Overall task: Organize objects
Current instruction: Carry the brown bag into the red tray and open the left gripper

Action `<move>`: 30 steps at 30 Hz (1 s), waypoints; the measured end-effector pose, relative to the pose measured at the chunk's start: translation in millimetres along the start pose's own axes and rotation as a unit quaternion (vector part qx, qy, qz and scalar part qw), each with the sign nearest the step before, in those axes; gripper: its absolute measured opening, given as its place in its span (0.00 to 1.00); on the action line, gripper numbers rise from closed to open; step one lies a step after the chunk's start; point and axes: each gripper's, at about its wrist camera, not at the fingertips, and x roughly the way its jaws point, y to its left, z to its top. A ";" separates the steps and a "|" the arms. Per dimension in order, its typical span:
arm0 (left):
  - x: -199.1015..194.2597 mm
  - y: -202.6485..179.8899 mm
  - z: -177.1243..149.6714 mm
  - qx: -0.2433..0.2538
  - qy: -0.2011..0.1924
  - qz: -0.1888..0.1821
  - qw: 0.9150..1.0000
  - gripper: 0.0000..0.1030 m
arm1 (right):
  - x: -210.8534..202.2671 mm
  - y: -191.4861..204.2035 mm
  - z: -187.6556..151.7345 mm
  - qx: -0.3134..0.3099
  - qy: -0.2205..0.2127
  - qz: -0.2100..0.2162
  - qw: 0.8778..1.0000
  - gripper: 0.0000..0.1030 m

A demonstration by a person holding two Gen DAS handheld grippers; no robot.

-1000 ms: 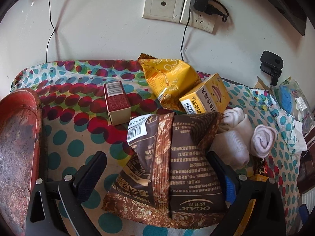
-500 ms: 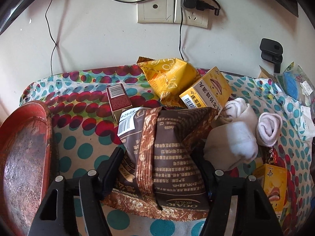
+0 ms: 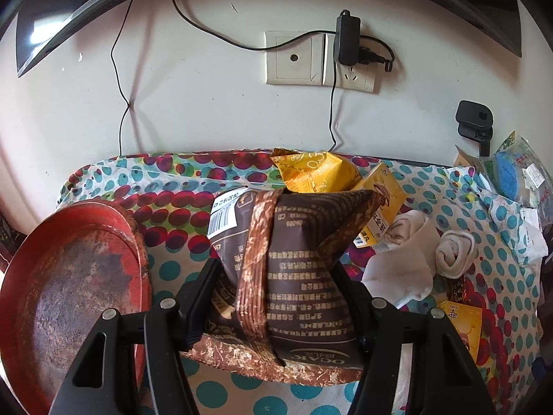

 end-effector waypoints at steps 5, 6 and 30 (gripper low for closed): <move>-23.8 18.8 0.7 -0.018 -0.013 0.008 1.000 0.62 | -2.6 7.6 -1.6 -0.001 -0.003 0.001 1.000 1.00; -29.3 24.1 0.6 -0.021 -0.016 0.012 1.000 0.62 | -2.2 9.4 -2.1 -0.002 -0.003 0.002 1.000 1.00; -63.3 240.1 -85.7 -0.129 0.048 0.200 0.970 0.62 | -13.8 36.0 -4.5 -0.010 -0.027 0.031 0.999 1.00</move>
